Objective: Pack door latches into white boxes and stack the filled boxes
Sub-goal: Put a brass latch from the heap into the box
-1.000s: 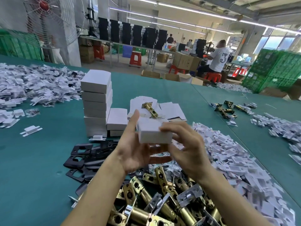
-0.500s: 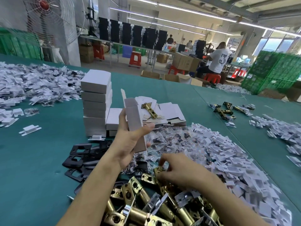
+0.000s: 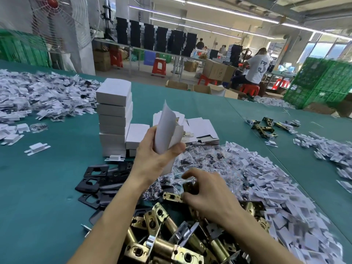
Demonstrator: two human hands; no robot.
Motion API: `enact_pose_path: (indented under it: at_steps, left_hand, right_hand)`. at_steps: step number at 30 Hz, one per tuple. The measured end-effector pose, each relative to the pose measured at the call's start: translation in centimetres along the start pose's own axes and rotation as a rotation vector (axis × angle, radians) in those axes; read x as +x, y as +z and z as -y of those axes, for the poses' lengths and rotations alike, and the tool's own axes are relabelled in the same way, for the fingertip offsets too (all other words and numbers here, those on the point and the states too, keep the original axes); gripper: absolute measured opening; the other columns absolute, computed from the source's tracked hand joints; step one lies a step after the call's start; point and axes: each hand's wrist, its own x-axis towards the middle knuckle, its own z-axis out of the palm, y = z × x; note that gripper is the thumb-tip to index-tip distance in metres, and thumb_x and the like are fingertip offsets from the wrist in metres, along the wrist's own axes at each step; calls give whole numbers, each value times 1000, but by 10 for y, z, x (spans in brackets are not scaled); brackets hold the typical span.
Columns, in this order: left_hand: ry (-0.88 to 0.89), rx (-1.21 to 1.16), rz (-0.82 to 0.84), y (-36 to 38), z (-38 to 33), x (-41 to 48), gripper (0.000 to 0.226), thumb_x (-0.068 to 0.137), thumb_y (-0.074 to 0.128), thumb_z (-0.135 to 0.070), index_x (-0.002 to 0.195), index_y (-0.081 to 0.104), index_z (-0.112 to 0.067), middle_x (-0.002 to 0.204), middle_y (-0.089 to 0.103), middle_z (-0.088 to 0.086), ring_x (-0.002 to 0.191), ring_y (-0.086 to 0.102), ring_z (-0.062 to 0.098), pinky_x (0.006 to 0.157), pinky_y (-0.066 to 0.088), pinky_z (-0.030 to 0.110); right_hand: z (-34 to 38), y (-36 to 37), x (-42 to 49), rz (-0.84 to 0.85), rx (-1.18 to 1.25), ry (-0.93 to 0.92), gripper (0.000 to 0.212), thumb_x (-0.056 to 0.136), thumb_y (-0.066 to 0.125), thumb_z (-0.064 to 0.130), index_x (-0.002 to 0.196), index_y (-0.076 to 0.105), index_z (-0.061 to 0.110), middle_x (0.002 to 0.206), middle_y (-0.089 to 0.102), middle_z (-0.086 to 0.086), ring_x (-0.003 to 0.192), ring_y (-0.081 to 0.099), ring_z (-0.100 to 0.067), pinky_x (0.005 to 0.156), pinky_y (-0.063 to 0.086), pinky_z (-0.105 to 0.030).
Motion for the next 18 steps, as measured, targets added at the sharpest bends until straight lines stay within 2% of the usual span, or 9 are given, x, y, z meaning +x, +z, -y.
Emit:
enact_pose_path:
  at_steps: [2, 4, 6, 8, 10, 12, 14, 16, 18]
  left_hand:
    - [5, 25, -16, -2, 3, 1, 78, 57, 79, -67, 124, 50, -39, 111, 65, -7, 91, 66, 11, 66, 53, 19]
    - [18, 75, -5, -1, 3, 0, 82, 59, 75, -69, 129, 42, -43, 116, 59, -9, 95, 64, 9, 66, 52, 19]
    - [30, 122, 14, 0, 4, -2, 91, 59, 70, -72, 137, 35, -41, 119, 55, -11, 98, 62, 8, 67, 52, 20]
    - [38, 174, 34, 1, 5, -5, 99, 57, 68, -74, 142, 29, -41, 121, 53, -12, 99, 61, 8, 69, 53, 22]
    - [37, 191, 74, 0, 4, -6, 101, 52, 73, -74, 138, 28, -48, 121, 51, -13, 97, 62, 4, 69, 56, 21]
    - [8, 124, 119, -1, 4, -6, 93, 49, 80, -69, 128, 34, -54, 118, 53, -12, 93, 63, -1, 67, 55, 16]
    - [-37, 37, 168, -2, 4, -5, 84, 49, 83, -61, 123, 41, -57, 116, 57, -7, 91, 66, 2, 67, 57, 20]
    - [-75, -10, 235, -4, 6, -4, 85, 53, 84, -53, 130, 49, -48, 119, 62, -2, 95, 68, 10, 69, 60, 30]
    - [-115, -54, 314, -6, 8, -3, 89, 56, 84, -47, 138, 52, -32, 123, 63, 1, 103, 67, 17, 74, 61, 37]
  right_hand:
    - [-3, -4, -1, -87, 107, 3, 37, 83, 72, 31, 118, 62, 26, 85, 73, 6, 74, 69, -4, 74, 57, -24]
    - [-7, -8, -3, -159, 208, 27, 31, 85, 74, 27, 113, 63, 23, 76, 72, 8, 66, 67, 0, 66, 53, -15]
    - [-10, -12, -4, -212, 318, 45, 25, 85, 75, 23, 107, 63, 20, 67, 69, 6, 62, 67, -2, 60, 51, -14]
    - [-12, -17, -3, -247, 437, 59, 23, 85, 76, 21, 104, 63, 21, 71, 71, 7, 61, 68, -4, 58, 51, -14]
    - [-15, -23, 1, -301, 515, 57, 24, 85, 77, 21, 104, 63, 23, 71, 71, 8, 61, 68, -5, 56, 49, -14]
    - [-17, -32, 6, -397, 585, 36, 25, 85, 77, 19, 105, 63, 23, 73, 72, 8, 66, 69, -6, 62, 49, -15]
    - [-16, -43, 11, -512, 716, -10, 29, 85, 75, 12, 109, 62, 22, 84, 74, 2, 79, 72, -11, 75, 55, -25]
    - [-11, -58, 15, -627, 812, -101, 33, 83, 74, 10, 111, 62, 21, 94, 74, 0, 89, 72, -15, 82, 58, -32]
    - [-2, -72, 20, -688, 855, -206, 34, 81, 72, 13, 112, 62, 19, 96, 72, 4, 90, 71, -14, 83, 59, -29]
